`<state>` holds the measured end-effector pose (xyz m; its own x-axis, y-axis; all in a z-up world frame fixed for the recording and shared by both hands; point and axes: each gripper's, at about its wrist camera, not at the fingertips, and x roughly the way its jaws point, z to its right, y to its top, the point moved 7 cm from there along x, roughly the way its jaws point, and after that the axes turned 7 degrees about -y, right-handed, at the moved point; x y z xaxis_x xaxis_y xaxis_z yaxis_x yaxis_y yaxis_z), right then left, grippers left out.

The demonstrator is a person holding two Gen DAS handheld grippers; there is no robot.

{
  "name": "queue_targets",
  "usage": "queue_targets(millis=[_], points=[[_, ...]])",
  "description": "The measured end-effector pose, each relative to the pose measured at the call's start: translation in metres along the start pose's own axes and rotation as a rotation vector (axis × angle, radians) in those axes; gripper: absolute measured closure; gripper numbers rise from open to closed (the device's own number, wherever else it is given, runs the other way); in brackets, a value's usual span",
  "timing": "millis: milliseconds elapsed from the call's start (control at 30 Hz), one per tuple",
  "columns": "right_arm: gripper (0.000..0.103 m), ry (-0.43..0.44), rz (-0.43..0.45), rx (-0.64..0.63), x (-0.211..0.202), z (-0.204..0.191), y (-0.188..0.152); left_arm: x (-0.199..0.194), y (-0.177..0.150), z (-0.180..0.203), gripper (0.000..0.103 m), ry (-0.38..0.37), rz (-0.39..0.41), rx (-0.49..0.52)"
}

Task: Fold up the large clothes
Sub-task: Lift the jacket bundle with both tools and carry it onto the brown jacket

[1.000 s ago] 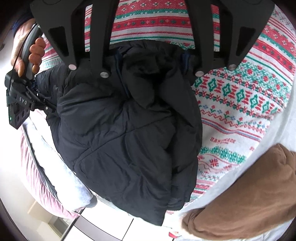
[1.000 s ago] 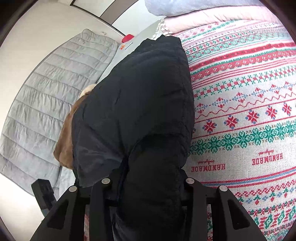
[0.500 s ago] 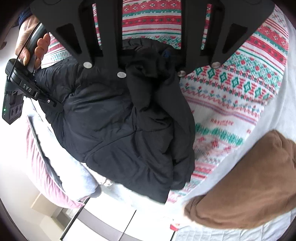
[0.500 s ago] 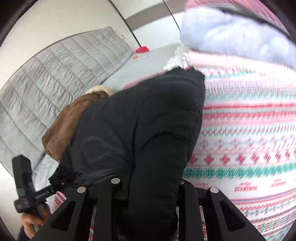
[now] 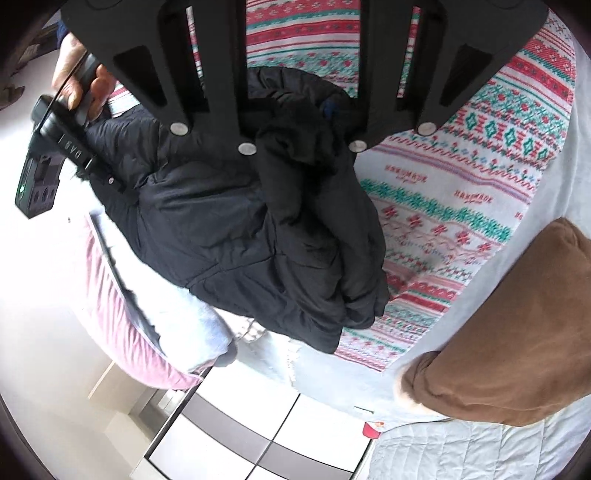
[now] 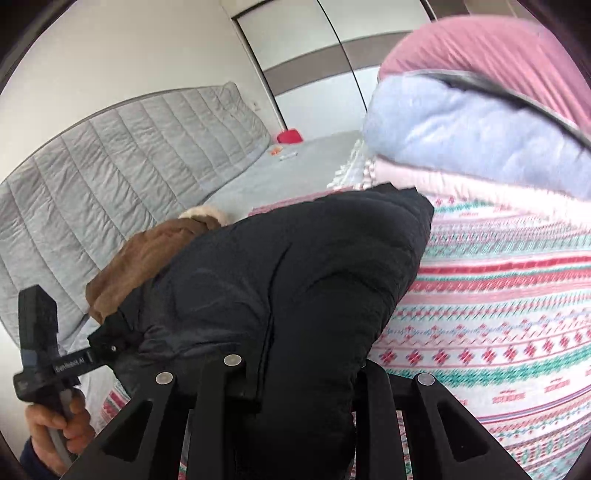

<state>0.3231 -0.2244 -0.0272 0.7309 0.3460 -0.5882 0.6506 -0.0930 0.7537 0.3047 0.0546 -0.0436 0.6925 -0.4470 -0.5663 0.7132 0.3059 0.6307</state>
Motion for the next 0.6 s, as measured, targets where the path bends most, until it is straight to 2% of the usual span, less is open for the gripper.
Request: queue_targets(millis=[200, 367, 500, 600], points=[[0.082, -0.010, -0.009, 0.075, -0.005, 0.014, 0.004, 0.010, 0.013, 0.008, 0.086, -0.055, -0.024, -0.029], [0.082, -0.047, -0.036, 0.115, -0.002, 0.021, 0.005, 0.020, 0.031, 0.023, 0.086, -0.059, -0.057, 0.044], [0.082, -0.104, -0.010, 0.051, 0.002, -0.003, 0.028, 0.015, 0.057, 0.022, 0.087, -0.091, -0.044, 0.089], [0.082, -0.110, 0.062, -0.028, -0.003, -0.042, 0.060, -0.003, 0.095, 0.006, 0.087, -0.133, -0.009, 0.080]])
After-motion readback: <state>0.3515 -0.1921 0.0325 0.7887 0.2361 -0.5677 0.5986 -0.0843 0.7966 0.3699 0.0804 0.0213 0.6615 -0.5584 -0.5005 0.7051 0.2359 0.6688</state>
